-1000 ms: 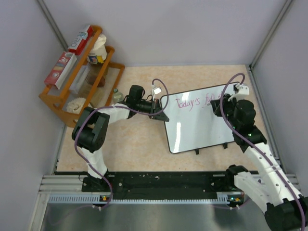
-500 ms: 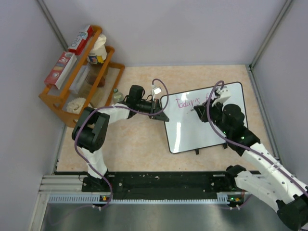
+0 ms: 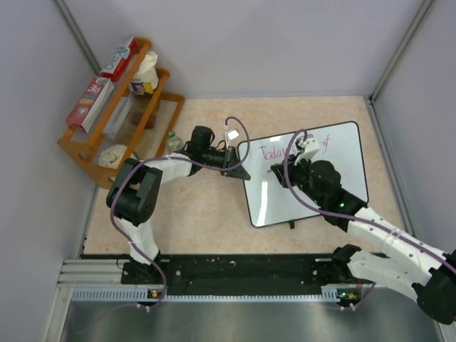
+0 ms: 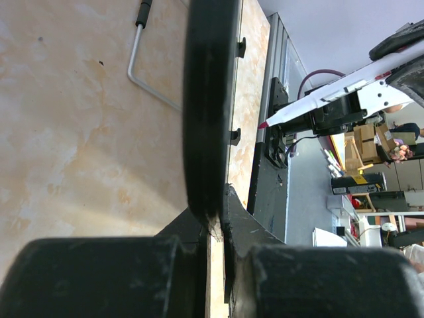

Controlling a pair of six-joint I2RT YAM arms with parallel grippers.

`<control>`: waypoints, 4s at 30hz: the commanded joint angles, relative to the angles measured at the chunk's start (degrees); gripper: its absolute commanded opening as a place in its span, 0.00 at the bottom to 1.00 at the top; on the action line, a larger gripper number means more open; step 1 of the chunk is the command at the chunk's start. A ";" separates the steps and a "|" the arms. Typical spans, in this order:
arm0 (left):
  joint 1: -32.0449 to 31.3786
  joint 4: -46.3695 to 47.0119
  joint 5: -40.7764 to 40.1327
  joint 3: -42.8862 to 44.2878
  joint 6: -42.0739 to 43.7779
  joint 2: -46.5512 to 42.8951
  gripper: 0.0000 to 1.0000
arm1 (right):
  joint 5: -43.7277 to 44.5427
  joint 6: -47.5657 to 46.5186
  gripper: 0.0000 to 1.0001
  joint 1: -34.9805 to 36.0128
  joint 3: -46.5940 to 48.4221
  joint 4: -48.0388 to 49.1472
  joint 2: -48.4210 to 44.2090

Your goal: Write a sentence on the whiteboard

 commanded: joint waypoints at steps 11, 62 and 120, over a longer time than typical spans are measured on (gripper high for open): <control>-1.33 -3.35 1.26 -1.75 5.96 -0.59 0.00 | 8.11 2.30 0.00 2.15 -0.74 4.82 1.58; -1.33 -3.78 0.99 -1.75 6.22 -0.85 0.00 | 5.12 4.41 0.00 2.15 -7.33 -1.95 -2.46; -1.33 -4.22 1.08 -1.66 6.57 -0.94 0.00 | 10.66 4.41 0.00 1.98 -3.03 -2.39 -2.02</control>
